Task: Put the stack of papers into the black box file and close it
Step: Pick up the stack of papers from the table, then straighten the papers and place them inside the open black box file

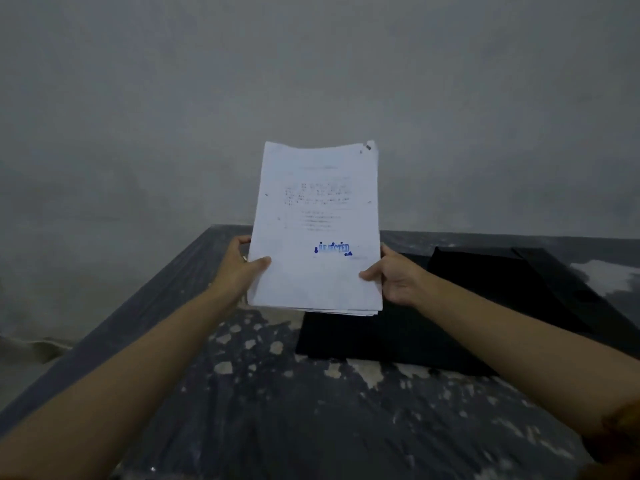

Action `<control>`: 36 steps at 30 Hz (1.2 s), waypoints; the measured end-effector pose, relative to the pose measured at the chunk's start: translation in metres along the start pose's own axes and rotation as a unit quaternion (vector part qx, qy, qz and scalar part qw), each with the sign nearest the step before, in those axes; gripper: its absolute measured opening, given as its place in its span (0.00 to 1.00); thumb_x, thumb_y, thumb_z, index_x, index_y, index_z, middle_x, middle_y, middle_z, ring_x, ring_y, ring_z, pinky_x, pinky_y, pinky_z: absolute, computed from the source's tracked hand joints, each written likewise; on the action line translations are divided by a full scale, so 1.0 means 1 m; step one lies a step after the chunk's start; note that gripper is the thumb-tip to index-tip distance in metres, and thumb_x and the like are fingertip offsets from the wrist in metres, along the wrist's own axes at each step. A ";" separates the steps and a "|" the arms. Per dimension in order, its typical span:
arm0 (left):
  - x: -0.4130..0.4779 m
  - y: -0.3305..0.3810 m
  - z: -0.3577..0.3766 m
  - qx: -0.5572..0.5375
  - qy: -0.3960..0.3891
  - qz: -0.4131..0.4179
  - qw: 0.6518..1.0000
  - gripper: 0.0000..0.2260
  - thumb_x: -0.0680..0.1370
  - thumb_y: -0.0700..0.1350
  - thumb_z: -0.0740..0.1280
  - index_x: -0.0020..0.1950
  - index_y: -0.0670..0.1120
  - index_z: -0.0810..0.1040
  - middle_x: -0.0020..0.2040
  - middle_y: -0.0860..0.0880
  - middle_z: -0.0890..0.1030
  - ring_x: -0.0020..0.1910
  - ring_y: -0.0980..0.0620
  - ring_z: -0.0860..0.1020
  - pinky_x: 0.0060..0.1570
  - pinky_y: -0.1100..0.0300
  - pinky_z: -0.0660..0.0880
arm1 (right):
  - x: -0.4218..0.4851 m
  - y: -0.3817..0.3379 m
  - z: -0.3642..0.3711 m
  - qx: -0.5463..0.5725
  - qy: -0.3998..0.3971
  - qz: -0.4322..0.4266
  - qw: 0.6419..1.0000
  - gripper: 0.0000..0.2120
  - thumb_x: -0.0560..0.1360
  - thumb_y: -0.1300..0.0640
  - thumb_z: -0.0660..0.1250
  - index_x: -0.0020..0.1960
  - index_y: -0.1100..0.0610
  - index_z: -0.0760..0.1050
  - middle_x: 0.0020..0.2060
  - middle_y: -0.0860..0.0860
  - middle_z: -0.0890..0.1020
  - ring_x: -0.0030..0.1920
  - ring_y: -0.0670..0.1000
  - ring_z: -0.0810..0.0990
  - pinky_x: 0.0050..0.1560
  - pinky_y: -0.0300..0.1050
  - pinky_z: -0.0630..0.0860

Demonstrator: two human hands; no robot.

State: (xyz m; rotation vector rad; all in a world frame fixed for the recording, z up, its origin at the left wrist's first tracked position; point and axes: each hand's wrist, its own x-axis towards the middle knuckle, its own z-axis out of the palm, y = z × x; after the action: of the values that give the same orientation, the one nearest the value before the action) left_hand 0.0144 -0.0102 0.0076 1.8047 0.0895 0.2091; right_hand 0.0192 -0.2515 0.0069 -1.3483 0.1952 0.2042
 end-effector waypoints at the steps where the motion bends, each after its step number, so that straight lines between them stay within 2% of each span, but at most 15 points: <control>1: -0.001 0.004 0.009 -0.002 -0.010 0.013 1.000 0.24 0.75 0.39 0.67 0.69 0.43 0.64 0.63 0.40 0.75 0.45 0.50 0.75 0.39 0.60 0.72 | -0.004 -0.006 -0.011 0.001 0.003 -0.008 1.000 0.34 0.70 0.83 0.51 0.68 0.55 0.68 0.65 0.59 0.76 0.63 0.62 0.74 0.60 0.56 0.73; 4: -0.003 0.014 0.036 -0.026 -0.042 0.036 0.998 0.26 0.74 0.37 0.68 0.70 0.45 0.63 0.63 0.42 0.74 0.46 0.50 0.75 0.43 0.59 0.73 | -0.015 -0.020 -0.039 -0.006 0.019 -0.037 0.999 0.33 0.69 0.83 0.50 0.63 0.55 0.71 0.63 0.59 0.77 0.56 0.59 0.75 0.49 0.52 0.76; 5: -0.003 0.017 0.044 -0.032 -0.052 0.040 0.997 0.26 0.74 0.36 0.68 0.69 0.46 0.63 0.63 0.41 0.75 0.46 0.50 0.75 0.43 0.60 0.74 | -0.017 -0.024 -0.048 -0.012 0.023 -0.046 0.999 0.31 0.68 0.83 0.50 0.59 0.56 0.73 0.62 0.59 0.77 0.56 0.59 0.75 0.49 0.51 0.76; 7: -0.004 0.022 0.059 -0.048 -0.071 0.046 0.995 0.26 0.74 0.35 0.67 0.68 0.48 0.63 0.64 0.41 0.74 0.51 0.48 0.75 0.45 0.58 0.75 | -0.023 -0.029 -0.063 -0.024 0.035 -0.063 0.997 0.28 0.68 0.82 0.52 0.56 0.56 0.74 0.61 0.59 0.78 0.56 0.60 0.75 0.54 0.53 0.76; 9: -0.004 0.027 0.070 -0.065 -0.083 0.053 0.993 0.28 0.73 0.34 0.67 0.69 0.49 0.62 0.66 0.42 0.73 0.57 0.46 0.75 0.53 0.51 0.76 | -0.027 -0.031 -0.076 -0.034 0.048 -0.077 0.995 0.27 0.69 0.81 0.55 0.56 0.55 0.74 0.58 0.58 0.78 0.55 0.60 0.76 0.58 0.57 0.74; 11: -0.003 0.034 0.076 -0.085 -0.088 0.054 0.991 0.29 0.73 0.33 0.67 0.71 0.48 0.61 0.67 0.44 0.73 0.60 0.45 0.74 0.57 0.46 0.76 | -0.031 -0.030 -0.086 -0.041 0.051 -0.092 0.994 0.24 0.69 0.79 0.59 0.58 0.57 0.74 0.55 0.57 0.79 0.51 0.58 0.78 0.57 0.56 0.75; 14: 0.002 0.054 0.079 -0.128 -0.097 0.045 0.986 0.27 0.75 0.34 0.65 0.71 0.50 0.61 0.54 0.44 0.78 0.49 0.48 0.78 0.42 0.53 0.78 | -0.037 -0.031 -0.095 -0.027 0.049 -0.121 0.991 0.24 0.70 0.74 0.65 0.63 0.58 0.73 0.55 0.56 0.80 0.51 0.56 0.80 0.51 0.49 0.78; 19: 0.003 0.095 0.084 -0.093 -0.065 0.104 0.988 0.16 0.78 0.47 0.62 0.65 0.48 0.66 0.48 0.57 0.76 0.42 0.61 0.76 0.33 0.65 0.75 | -0.049 -0.058 -0.087 -0.011 0.047 -0.182 0.982 0.12 0.72 0.65 0.69 0.53 0.54 0.75 0.48 0.53 0.83 0.46 0.53 0.82 0.40 0.44 0.80; 20: 0.003 0.103 0.085 -0.089 -0.053 0.110 0.988 0.15 0.79 0.49 0.60 0.65 0.49 0.66 0.46 0.58 0.75 0.42 0.62 0.75 0.32 0.66 0.74 | -0.051 -0.066 -0.083 -0.007 0.048 -0.194 0.980 0.11 0.72 0.64 0.69 0.52 0.54 0.75 0.47 0.53 0.83 0.46 0.53 0.82 0.40 0.45 0.80; 23: 0.004 0.122 0.089 -0.105 -0.005 0.113 0.988 0.18 0.79 0.53 0.56 0.67 0.48 0.68 0.49 0.54 0.75 0.42 0.59 0.74 0.35 0.62 0.72 | -0.056 -0.090 -0.070 0.003 0.059 -0.225 0.973 0.08 0.72 0.60 0.69 0.50 0.54 0.76 0.47 0.55 0.83 0.44 0.54 0.83 0.41 0.49 0.82; 26: 0.004 0.137 0.092 -0.153 0.023 0.086 0.984 0.20 0.78 0.56 0.56 0.65 0.46 0.69 0.49 0.52 0.75 0.44 0.54 0.75 0.34 0.62 0.71 | -0.059 -0.109 -0.056 0.006 0.089 -0.231 0.969 0.13 0.71 0.53 0.70 0.54 0.54 0.77 0.52 0.56 0.82 0.50 0.58 0.81 0.54 0.56 0.78; 29: 0.002 0.148 0.094 -0.211 0.030 0.044 0.976 0.24 0.77 0.56 0.59 0.69 0.44 0.67 0.55 0.47 0.75 0.44 0.51 0.76 0.39 0.61 0.73 | -0.063 -0.123 -0.046 0.033 0.100 -0.215 0.971 0.10 0.70 0.47 0.70 0.45 0.53 0.77 0.45 0.53 0.81 0.43 0.56 0.79 0.52 0.51 0.76; 31: 0.002 0.152 0.097 -0.234 0.037 0.026 0.971 0.22 0.76 0.54 0.60 0.66 0.43 0.69 0.52 0.46 0.75 0.46 0.49 0.76 0.44 0.59 0.73 | -0.062 -0.128 -0.043 0.066 0.107 -0.195 0.973 0.12 0.70 0.46 0.70 0.44 0.54 0.77 0.44 0.54 0.80 0.42 0.56 0.79 0.52 0.51 0.76; 32: 0.001 0.153 0.098 -0.237 0.042 0.020 0.970 0.20 0.76 0.54 0.60 0.62 0.44 0.70 0.48 0.47 0.75 0.44 0.49 0.76 0.42 0.59 0.73 | -0.062 -0.130 -0.043 0.074 0.113 -0.190 0.973 0.12 0.70 0.46 0.70 0.43 0.54 0.77 0.44 0.54 0.80 0.42 0.56 0.79 0.51 0.50 0.77; 36: 0.003 0.158 0.104 -0.233 0.072 0.004 0.970 0.09 0.76 0.51 0.60 0.46 0.46 0.71 0.36 0.50 0.71 0.33 0.53 0.70 0.30 0.62 0.66 | -0.058 -0.132 -0.042 0.067 0.141 -0.181 0.971 0.11 0.72 0.48 0.67 0.38 0.55 0.72 0.34 0.52 0.77 0.32 0.52 0.75 0.32 0.37 0.72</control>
State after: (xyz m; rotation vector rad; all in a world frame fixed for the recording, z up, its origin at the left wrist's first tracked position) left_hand 0.0286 -0.1474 0.1375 1.3208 0.1241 0.3367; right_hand -0.0037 -0.3222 0.1375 -1.2498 0.1931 -0.3055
